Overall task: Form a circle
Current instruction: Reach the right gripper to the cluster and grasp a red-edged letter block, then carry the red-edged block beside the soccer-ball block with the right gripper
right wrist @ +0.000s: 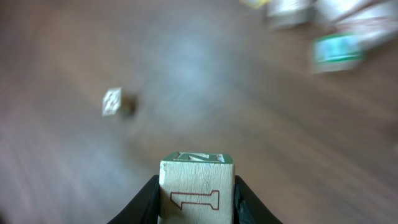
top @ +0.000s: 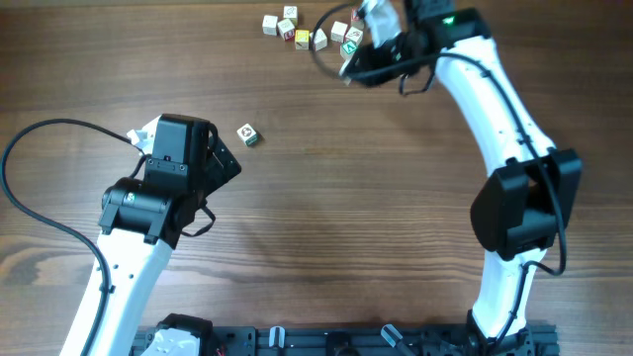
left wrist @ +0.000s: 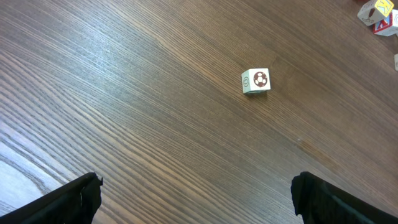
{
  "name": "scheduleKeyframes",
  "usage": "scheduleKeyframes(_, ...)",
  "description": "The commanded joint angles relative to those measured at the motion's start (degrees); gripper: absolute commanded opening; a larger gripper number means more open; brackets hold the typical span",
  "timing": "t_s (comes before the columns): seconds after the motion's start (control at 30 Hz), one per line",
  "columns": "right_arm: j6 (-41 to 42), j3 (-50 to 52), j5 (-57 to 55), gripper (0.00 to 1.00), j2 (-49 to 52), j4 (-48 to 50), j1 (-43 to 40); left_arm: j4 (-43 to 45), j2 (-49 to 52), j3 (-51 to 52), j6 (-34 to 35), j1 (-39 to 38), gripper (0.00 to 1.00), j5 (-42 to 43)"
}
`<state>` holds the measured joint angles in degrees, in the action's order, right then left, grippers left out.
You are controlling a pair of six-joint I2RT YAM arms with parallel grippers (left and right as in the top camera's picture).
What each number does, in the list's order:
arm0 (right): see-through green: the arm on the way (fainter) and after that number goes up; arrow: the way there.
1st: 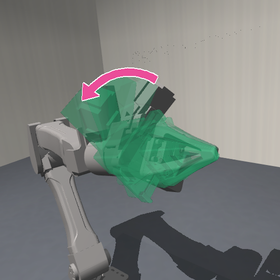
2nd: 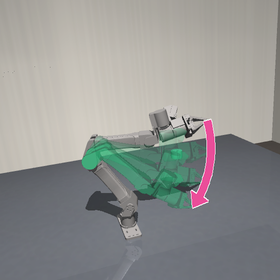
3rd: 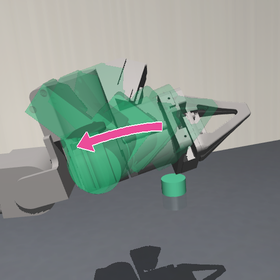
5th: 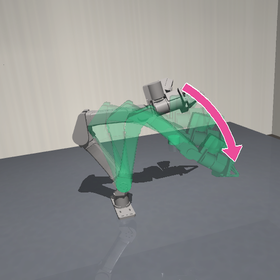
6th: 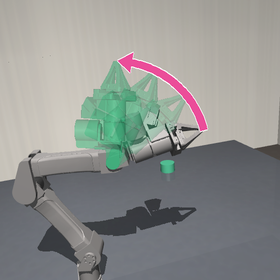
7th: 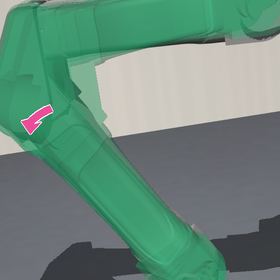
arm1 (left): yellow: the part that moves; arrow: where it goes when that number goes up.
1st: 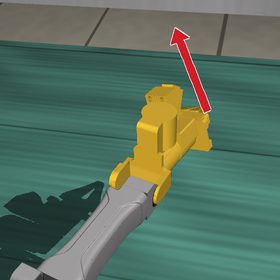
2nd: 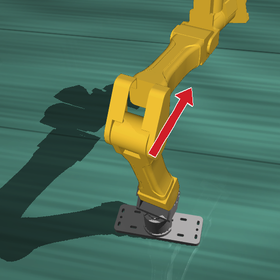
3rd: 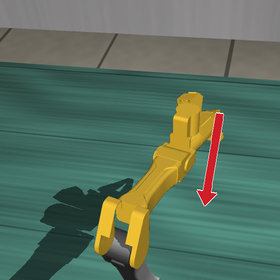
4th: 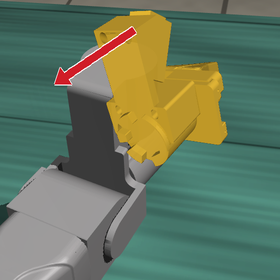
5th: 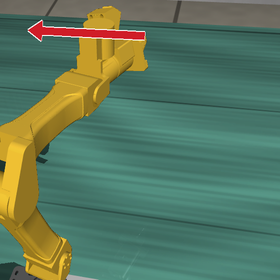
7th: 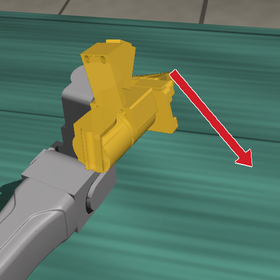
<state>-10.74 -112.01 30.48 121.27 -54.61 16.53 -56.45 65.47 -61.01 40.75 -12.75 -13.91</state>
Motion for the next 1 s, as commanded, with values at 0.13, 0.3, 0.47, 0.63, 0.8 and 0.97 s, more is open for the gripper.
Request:
scheduleKeyframes(0.13,-13.4,13.7,0.4,0.24,1.2,10.0,8.5,0.0,0.3,0.0,-0.9,0.2,1.0,-1.1)
scheduleKeyframes(0.3,-13.3,25.5,-4.9,0.29,1.4,27.5,14.7,0.0,0.3,0.0,-0.9,0.2,1.0,-1.2)
scheduleKeyframes(0.47,-15.3,30.4,-14.4,0.25,1.4,36.4,18.2,0.0,0.3,0.0,-0.9,0.2,1.0,-1.1)
scheduleKeyframes(0.63,-16.0,31.4,-14.4,0.34,2.1,37.4,18.3,0.0,0.3,0.0,-0.9,0.2,1.0,-1.1)
scheduleKeyframes(0.8,-16.1,31.4,-14.4,0.49,2.1,37.3,18.3,0.0,0.3,0.0,-0.9,0.2,1.0,-1.1)
scheduleKeyframes(0.97,-13.4,31.3,-14.5,0.63,1.4,37.7,18.3,0.0,0.3,0.0,-0.9,0.2,1.0,-1.1)
